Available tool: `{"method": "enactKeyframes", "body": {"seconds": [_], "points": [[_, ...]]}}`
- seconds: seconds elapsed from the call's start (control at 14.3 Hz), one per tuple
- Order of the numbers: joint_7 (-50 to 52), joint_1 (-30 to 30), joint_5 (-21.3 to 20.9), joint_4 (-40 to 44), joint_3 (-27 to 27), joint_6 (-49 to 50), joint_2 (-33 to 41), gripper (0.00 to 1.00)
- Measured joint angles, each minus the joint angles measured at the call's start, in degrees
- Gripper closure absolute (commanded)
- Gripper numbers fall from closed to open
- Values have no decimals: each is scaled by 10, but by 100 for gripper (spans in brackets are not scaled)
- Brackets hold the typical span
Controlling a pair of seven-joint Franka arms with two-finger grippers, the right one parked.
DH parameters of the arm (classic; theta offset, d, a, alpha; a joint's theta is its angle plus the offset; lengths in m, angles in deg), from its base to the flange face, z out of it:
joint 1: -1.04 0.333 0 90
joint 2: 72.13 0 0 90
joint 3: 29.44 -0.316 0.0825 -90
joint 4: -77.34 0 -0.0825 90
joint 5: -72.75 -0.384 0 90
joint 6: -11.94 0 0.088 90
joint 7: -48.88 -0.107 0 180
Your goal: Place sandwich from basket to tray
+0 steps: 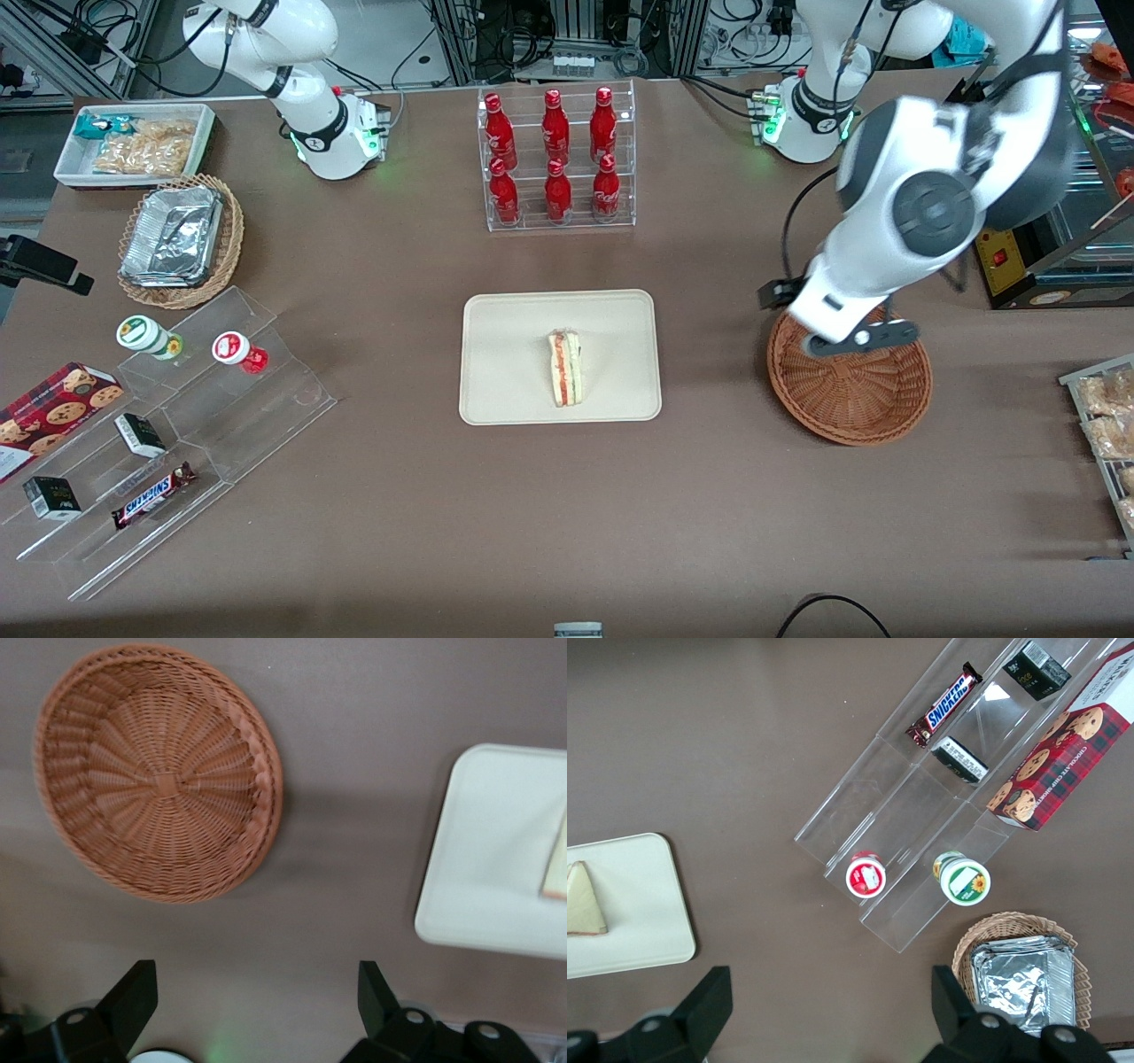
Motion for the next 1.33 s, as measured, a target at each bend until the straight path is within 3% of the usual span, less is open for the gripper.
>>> {"method": "enactKeyframes", "body": {"seconds": [0.14, 0.35, 0.7, 0.77, 1.12, 1.33], "points": [[-32, 3, -1, 14, -17, 36, 26, 0], [-71, 80, 0, 38, 13, 71, 48, 0], [-87, 326, -5, 42, 240, 74, 58, 0], [-87, 353, -11, 43, 264, 74, 60, 0], [-110, 375, -41, 49, 279, 73, 69, 0], [-114, 332, -42, 57, 229, 73, 70, 0]]}}
